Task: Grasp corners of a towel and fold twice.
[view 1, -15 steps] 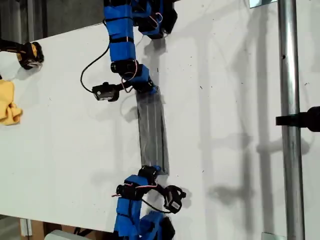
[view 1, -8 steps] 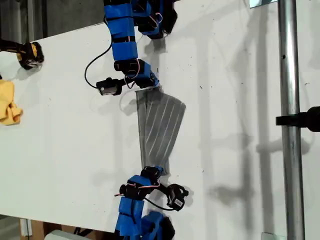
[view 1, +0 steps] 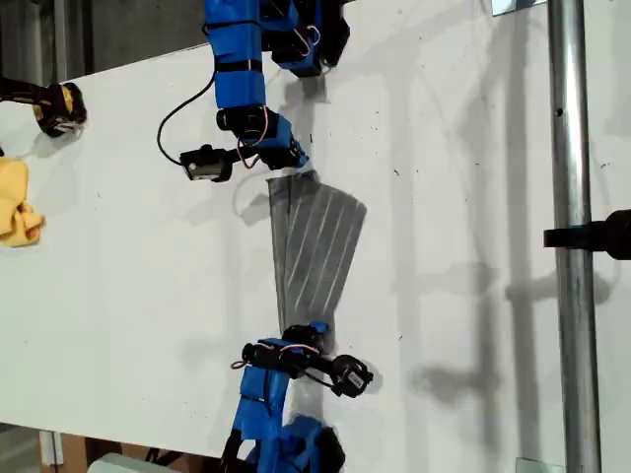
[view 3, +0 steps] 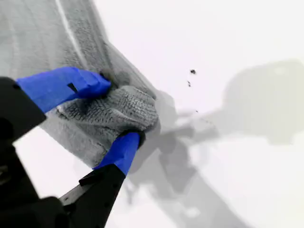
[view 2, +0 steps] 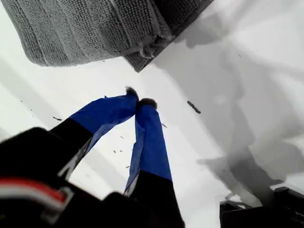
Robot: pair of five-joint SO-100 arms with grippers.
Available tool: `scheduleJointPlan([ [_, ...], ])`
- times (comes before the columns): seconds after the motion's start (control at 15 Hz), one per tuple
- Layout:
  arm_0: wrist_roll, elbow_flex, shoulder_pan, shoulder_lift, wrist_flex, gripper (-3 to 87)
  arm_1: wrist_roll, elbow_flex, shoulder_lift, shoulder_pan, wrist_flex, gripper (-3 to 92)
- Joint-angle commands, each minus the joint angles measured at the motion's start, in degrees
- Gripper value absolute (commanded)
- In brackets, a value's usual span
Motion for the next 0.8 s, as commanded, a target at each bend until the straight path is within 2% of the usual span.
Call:
scheduleJointPlan([
  [0.0, 0.9, -11.8, 3.5, -5.1, 8.0, 25.7, 2.4, -6.8, 1.1, -4.0, -0.4, 12.1],
  [0.07, -1.2, -12.0, 4.1, -3.7, 7.1, 18.2, 4.3, -10.5, -2.2, -6.0, 0.0, 14.9],
  [0.27, -3.9, -2.8, 3.9, 13.2, 4.2, 13.4, 15.3, -20.5, -13.3, -12.8, 0.5, 22.5],
  [0.33, -4.1, 0.4, 3.9, 19.2, 4.0, 14.8, 17.8, -22.8, -16.8, -14.7, 0.5, 23.9],
  [0.47, -4.7, 6.8, 4.2, 29.3, 4.1, 26.1, 21.0, -24.8, -21.7, -17.1, 0.1, 25.1],
  [0.73, -4.8, 18.3, 4.0, 45.3, 2.5, 29.6, 23.1, -26.3, -26.3, -17.6, -1.3, 25.5],
])
